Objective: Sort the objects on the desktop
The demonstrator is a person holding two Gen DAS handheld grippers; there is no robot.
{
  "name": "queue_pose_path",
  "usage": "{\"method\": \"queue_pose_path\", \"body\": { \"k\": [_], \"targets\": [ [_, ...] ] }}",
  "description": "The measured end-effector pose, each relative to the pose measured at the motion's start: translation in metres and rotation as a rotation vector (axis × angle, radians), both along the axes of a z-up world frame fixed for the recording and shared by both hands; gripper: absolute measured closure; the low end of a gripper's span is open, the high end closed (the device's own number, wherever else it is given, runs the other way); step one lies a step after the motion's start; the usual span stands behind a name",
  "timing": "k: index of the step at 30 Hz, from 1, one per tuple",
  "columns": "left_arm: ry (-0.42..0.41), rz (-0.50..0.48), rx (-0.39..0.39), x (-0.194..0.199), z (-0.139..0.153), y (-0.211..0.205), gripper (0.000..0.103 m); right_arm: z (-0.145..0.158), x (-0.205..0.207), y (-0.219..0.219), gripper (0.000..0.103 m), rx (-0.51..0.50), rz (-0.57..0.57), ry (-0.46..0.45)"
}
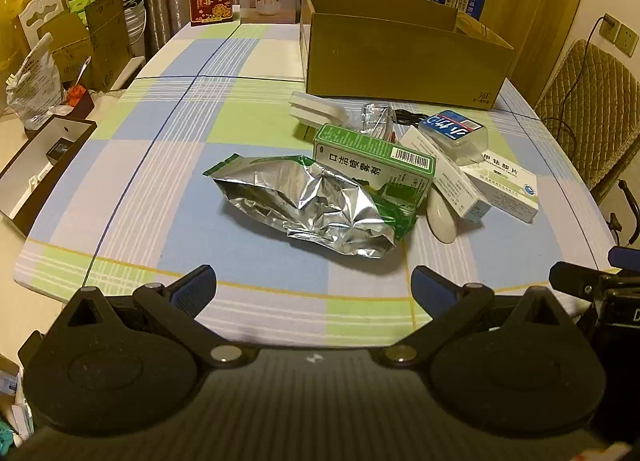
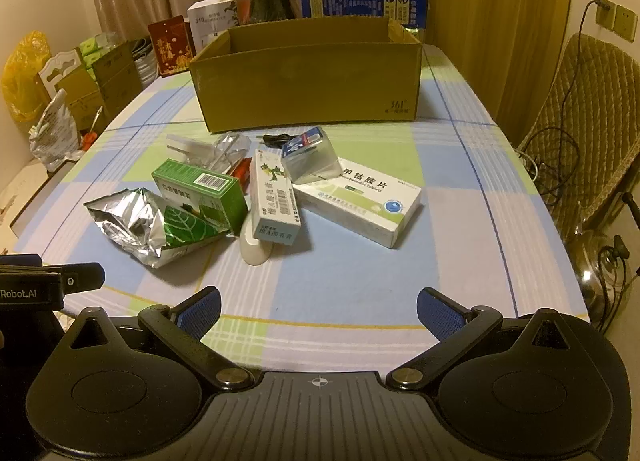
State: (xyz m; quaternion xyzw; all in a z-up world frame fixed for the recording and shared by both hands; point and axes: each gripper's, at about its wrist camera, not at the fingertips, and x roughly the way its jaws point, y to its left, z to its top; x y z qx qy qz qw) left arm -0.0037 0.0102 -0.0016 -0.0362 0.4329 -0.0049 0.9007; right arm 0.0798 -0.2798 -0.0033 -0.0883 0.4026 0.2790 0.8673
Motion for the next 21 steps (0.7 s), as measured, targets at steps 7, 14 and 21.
{"method": "queue_pose_path", "body": {
  "k": [7,14,21],
  "targets": [
    [0.000,-0.001,0.004,-0.0020,-0.0011,-0.0006,0.001,-0.0017,-0.0015,0.0004,0.002,0.002,0.003,0.004],
    [0.006,0.004,0.006,-0.0022,0.0000,-0.0022,0.001,-0.0006,-0.0004,0.0009,0.002,0.002,0.007,0.011],
    [0.012,0.005,0.011,-0.0024,0.0015,-0.0037,0.001,-0.0009,-0.0003,0.0014,0.002,0.003,0.009,0.014]
  ]
}}
